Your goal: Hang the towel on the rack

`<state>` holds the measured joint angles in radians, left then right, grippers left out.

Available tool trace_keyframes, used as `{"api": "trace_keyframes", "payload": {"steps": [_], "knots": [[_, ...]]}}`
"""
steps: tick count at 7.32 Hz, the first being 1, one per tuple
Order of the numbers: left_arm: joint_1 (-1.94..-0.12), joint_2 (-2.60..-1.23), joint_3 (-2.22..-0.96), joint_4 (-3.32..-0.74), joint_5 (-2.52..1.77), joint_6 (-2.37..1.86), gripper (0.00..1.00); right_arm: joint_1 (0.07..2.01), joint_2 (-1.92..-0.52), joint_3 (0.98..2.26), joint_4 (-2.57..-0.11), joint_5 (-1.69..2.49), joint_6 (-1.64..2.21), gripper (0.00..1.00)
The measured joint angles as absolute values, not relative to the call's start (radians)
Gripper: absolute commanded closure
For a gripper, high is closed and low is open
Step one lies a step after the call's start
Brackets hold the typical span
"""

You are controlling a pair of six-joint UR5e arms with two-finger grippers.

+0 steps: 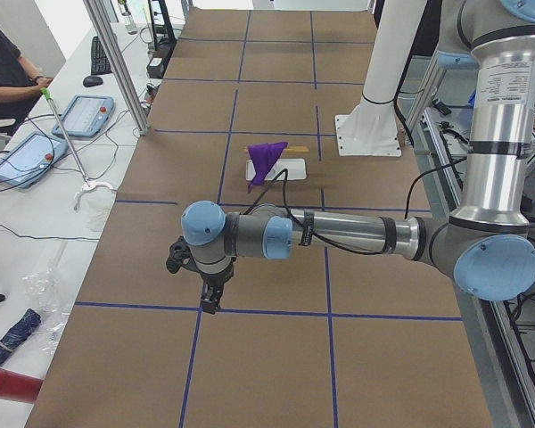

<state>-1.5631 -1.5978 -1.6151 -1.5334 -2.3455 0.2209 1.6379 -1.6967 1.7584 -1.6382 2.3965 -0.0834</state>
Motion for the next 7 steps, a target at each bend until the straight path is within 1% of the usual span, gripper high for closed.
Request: {"api": "trace_keyframes", "payload": {"steps": [7], "knots": [[-1.565,-1.608,-1.616,-1.536,-2.344,0.204,0.00,1.643,-1.695,1.752,-1.615,2.396,-0.073,0.00]]}}
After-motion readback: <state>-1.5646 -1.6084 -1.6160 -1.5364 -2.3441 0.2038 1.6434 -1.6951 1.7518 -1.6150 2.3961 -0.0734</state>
